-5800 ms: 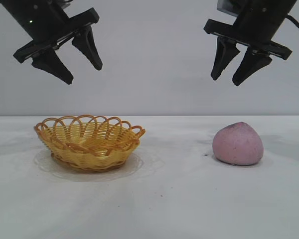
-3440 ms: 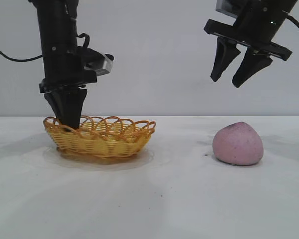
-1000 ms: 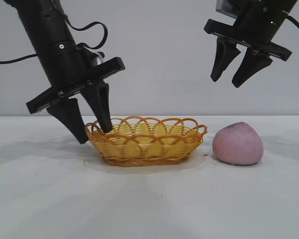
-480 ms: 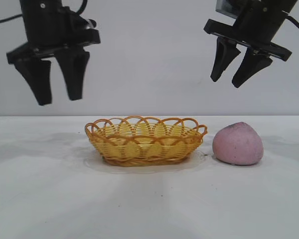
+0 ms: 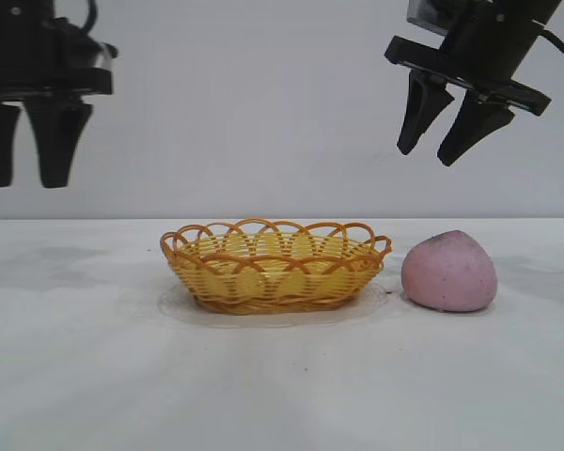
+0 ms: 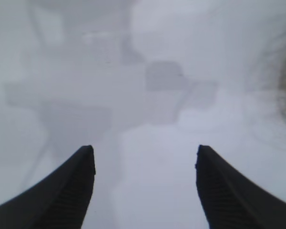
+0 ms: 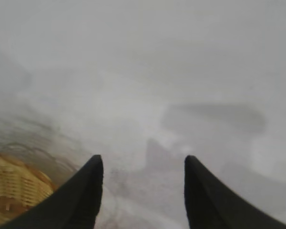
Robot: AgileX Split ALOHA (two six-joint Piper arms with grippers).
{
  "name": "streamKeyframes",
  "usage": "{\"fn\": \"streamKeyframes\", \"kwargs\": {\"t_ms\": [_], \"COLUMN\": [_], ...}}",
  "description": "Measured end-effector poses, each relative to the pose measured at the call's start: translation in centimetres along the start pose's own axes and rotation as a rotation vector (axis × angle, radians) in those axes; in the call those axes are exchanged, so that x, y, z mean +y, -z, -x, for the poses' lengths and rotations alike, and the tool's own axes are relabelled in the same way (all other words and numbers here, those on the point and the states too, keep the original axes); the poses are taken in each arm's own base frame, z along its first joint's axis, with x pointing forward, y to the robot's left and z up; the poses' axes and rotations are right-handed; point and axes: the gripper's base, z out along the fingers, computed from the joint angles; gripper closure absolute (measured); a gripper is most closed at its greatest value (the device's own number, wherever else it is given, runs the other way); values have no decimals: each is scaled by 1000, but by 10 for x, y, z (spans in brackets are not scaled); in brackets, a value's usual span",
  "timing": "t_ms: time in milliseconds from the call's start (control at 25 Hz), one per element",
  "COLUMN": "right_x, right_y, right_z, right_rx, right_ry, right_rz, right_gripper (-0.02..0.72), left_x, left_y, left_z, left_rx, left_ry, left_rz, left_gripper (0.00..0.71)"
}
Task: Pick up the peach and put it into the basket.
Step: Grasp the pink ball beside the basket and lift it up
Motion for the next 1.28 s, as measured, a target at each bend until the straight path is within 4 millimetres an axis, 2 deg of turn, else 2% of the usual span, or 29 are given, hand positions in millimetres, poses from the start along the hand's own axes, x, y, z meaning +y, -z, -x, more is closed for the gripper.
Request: {"fn": "streamKeyframes", "kwargs": {"t_ms": [160, 240, 480, 600, 920, 1120, 1280], "right_x": [0, 0, 0, 0, 0, 0, 0], "right_y": [0, 0, 0, 0, 0, 0, 0], "right_z": [0, 0, 0, 0, -1, -1, -1], "right_rx": [1, 1, 1, 1, 6, 8, 9], "right_ry": [0, 0, 0, 0, 0, 0, 0], "right_rz": [1, 1, 1, 1, 3, 4, 4], "right_gripper": [362, 362, 362, 362, 362, 362, 362], "left_x": [28, 33, 26, 21, 3, -8, -16], "left_y": [0, 4, 31, 56, 108, 116, 111], "left_z": [-9, -20, -62, -90, -184, -248, -299], "left_rx": [15, 29, 23, -18, -183, -279, -370], "left_ry": [60, 79, 108, 111, 119, 119, 116], "left_rz": [22, 35, 48, 48, 31, 26, 31], "left_gripper": [303, 303, 303, 303, 303, 303, 303]}}
